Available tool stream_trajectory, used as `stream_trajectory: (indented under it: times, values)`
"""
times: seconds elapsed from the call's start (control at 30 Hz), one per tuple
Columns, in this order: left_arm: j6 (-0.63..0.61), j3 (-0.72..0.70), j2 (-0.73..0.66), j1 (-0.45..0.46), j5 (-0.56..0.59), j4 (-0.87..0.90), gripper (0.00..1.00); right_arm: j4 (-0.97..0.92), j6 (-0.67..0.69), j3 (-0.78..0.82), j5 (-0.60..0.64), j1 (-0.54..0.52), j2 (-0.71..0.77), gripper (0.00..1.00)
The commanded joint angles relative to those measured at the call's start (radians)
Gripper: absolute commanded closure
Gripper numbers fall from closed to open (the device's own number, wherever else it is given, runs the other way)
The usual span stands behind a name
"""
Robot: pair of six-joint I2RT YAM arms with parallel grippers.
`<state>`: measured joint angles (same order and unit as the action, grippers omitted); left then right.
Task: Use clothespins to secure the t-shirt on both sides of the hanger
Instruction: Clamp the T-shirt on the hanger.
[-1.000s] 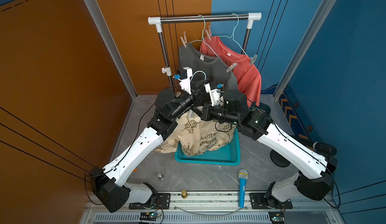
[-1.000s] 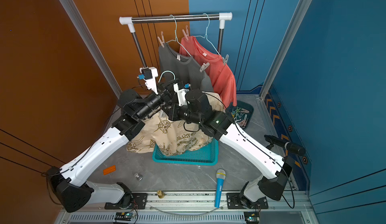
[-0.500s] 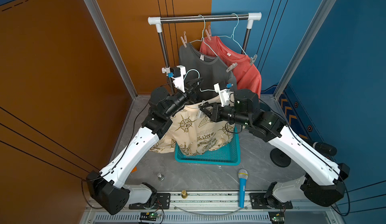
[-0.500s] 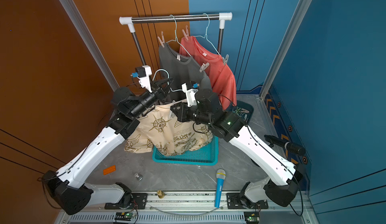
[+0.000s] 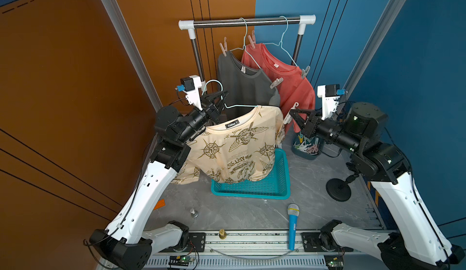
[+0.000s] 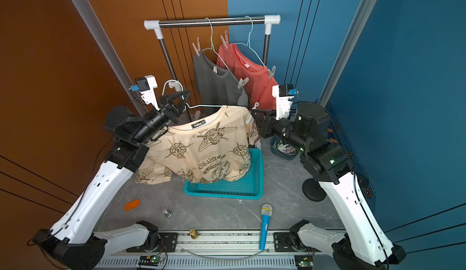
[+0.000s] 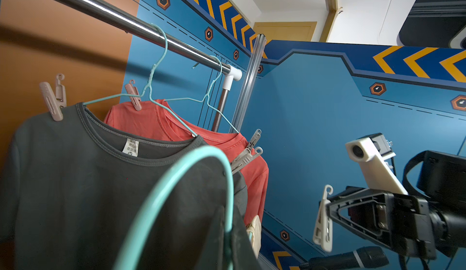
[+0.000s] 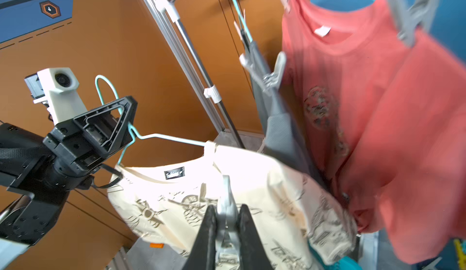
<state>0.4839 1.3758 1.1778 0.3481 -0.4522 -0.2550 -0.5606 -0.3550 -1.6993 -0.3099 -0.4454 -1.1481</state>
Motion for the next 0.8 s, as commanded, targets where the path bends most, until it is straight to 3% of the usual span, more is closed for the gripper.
stream_trajectory:
  times: [0.0, 0.1, 0.23, 0.43, 0.77]
  values:
    - [0.062, 0.036, -0.042, -0.028, -0.110, -0.019, 0.91, 0.109, 0.074, -0.044, -0.254, 0.072, -0.028, 0.98]
    - [0.100, 0.036, -0.050, -0.045, -0.151, -0.024, 0.92, 0.208, 0.030, -0.074, -0.492, 0.119, -0.083, 0.97]
    - [0.171, 0.034, -0.046, -0.071, -0.210, -0.069, 0.92, 0.341, -0.036, -0.084, -0.687, 0.132, -0.134, 0.97]
    - [0.242, 0.032, -0.045, -0.084, -0.265, -0.135, 0.92, 0.487, -0.126, -0.052, -0.808, 0.132, -0.163, 0.98]
    - [0.292, 0.032, -0.050, -0.087, -0.301, -0.162, 0.92, 0.506, -0.113, -0.026, -0.882, 0.159, -0.190, 1.00]
